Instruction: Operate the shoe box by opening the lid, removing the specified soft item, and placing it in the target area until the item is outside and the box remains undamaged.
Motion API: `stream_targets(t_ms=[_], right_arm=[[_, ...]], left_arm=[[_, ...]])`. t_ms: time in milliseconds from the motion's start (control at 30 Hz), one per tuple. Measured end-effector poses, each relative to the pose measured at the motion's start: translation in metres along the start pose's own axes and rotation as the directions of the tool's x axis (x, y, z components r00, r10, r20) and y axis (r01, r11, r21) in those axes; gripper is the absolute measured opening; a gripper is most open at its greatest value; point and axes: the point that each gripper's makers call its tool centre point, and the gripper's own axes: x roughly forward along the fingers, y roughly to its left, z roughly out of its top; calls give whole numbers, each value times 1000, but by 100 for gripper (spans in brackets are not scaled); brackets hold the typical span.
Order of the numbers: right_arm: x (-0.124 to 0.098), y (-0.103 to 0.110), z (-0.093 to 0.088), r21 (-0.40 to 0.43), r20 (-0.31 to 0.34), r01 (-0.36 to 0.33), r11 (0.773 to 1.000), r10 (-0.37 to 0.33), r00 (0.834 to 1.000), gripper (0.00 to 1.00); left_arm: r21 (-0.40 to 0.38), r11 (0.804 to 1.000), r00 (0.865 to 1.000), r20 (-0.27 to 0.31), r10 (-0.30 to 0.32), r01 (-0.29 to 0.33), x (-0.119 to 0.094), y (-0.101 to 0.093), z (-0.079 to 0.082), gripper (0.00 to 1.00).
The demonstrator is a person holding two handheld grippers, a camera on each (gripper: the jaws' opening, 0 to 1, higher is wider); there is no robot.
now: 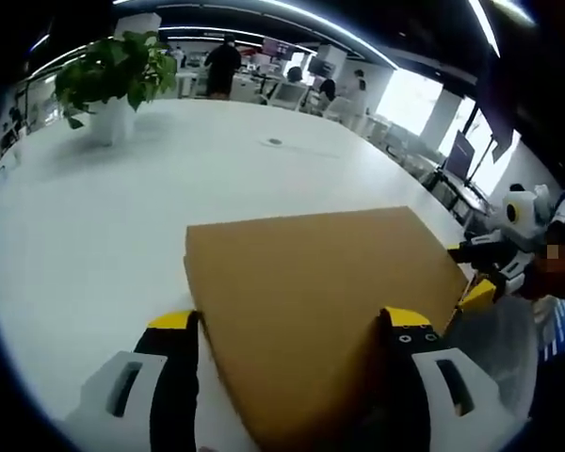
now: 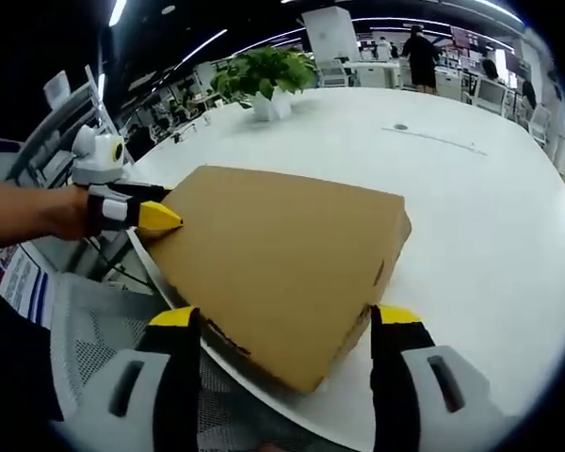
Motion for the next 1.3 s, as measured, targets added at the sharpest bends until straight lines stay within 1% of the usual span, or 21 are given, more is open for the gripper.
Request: stream_targets(t_ms=[67,100,133,200,233,300,367,400,433,467,500,533,567,600,633,700,767,900,1000,1133,1300], right_arm=[[-5,-4,-3,-28,-3,15,999,-15,1000,71],[-7,-5,-5,-45,-7,18,999,-18,1000,70],[-10,-4,-8,-62,-11,15,998,-16,1000,70],[-14,-3,-13,-80,-18,6,997,-7,1000,65],[-14,-1,-15,-97,-20,0,995,-2,1000,62],[-15,0,-19,-149,-29,3,989,-7,1000,59],[-14,6,-20,-172,-26,-10,985,5,1000,54],[-15,8,-20,-175,-24,-13,984,8,1000,53],[-14,9,-20,-204,-26,-11,979,5,1000,51],[-15,8,-19,-247,-22,2,969,-7,1000,47],[-15,4,-19,-279,-24,27,960,-35,999,46],[-14,4,-21,-280,-28,21,960,-31,999,44],[-13,4,-21,-271,-27,17,963,-25,999,44],[-14,4,-20,-268,-25,17,963,-25,999,44],[-14,3,-21,-273,-27,17,962,-25,999,44],[-13,3,-21,-278,-27,18,960,-27,999,43],[-13,4,-21,-273,-27,17,962,-26,999,44],[-12,7,-22,-268,-26,16,963,-23,999,48],[-12,10,-22,-280,-27,16,960,-24,999,50],[-14,11,-20,-293,-27,23,956,-32,999,50],[-21,13,-14,-309,-18,31,950,-39,999,49]], left_arm=[[18,1000,1000,10,-4,4,-7,-1,3,85],[43,999,999,49,-8,6,-13,-1,10,85],[56,998,998,55,-12,9,-18,-2,10,85],[90,996,999,48,-19,15,-30,-2,5,82],[124,992,998,49,-34,27,-37,-6,1,80],[213,976,999,-2,-43,42,-46,-11,-13,75],[253,966,999,-32,-40,47,-51,-15,-24,72],[279,959,997,-62,-42,57,-53,-18,-32,71],[298,953,997,-71,-40,59,-53,-20,-35,70],[330,942,996,-83,-34,59,-53,-21,-40,69],[339,939,995,-94,-27,57,-53,-20,-44,68],[366,929,992,-122,-5,50,-52,-18,-51,67],[370,928,991,-133,-4,53,-51,-19,-54,66],[359,931,992,-128,-15,60,-49,-22,-56,66],[358,932,992,-128,-14,59,-48,-22,-58,67],[340,939,994,-112,-17,54,-47,-21,-56,68],[319,946,994,-109,-21,55,-46,-20,-57,68],[310,949,993,-111,-30,64,-46,-24,-57,71],[299,952,992,-119,-34,68,-46,-23,-56,72],[304,950,992,-126,-32,69,-49,-25,-54,71],[294,954,994,-106,-35,65,-57,-27,-45,69]])
